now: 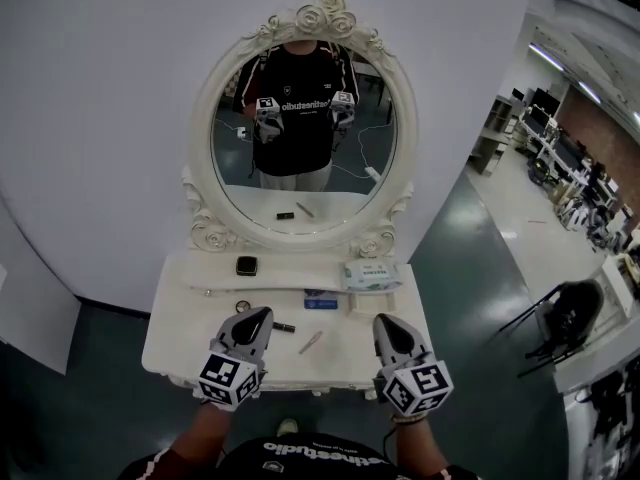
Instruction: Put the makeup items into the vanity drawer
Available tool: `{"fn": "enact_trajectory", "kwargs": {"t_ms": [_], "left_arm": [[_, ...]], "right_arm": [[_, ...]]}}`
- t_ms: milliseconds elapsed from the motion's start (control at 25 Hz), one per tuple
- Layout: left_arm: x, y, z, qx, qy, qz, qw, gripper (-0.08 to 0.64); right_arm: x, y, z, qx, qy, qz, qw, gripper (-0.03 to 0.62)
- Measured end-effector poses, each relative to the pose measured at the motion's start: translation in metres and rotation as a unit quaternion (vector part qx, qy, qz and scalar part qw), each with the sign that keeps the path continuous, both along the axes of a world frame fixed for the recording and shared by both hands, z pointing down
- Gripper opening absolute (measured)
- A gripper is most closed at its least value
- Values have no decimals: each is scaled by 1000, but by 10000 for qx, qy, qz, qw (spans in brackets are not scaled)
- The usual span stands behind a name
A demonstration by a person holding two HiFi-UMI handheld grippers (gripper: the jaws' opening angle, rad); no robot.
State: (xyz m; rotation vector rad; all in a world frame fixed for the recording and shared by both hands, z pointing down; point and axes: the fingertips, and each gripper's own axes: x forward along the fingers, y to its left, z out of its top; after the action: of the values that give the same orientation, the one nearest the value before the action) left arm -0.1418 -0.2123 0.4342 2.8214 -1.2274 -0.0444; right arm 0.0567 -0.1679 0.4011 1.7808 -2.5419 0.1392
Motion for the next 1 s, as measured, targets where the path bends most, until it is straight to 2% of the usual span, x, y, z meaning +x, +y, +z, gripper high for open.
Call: {"fn": "enact_trajectory", "kwargs": {"t_ms": [280, 600, 760, 800, 920, 1000], "left_arm": [[6, -15, 6, -45, -7, 164, 9999, 6], [22, -30, 8, -54, -23, 271, 9996, 6], [31, -31, 3, 80, -83, 367, 9993, 8], [34, -31, 3, 113, -126, 434, 9989, 18], [45, -29, 8, 119, -261, 658, 9974, 165], [50, -28, 13, 100, -369, 728, 9966, 176]], "right_arm": [[-4, -11, 4, -32, 8, 89, 10000, -6], [10, -22, 6, -14, -36, 172, 9998, -6], [15, -26, 6, -7, -51, 156, 9999, -6], [16, -28, 5, 4, -63, 160, 9999, -6], [14, -30, 6, 7, -81, 130, 9999, -6], [12, -31, 9, -16, -78, 101, 9999, -6]]}}
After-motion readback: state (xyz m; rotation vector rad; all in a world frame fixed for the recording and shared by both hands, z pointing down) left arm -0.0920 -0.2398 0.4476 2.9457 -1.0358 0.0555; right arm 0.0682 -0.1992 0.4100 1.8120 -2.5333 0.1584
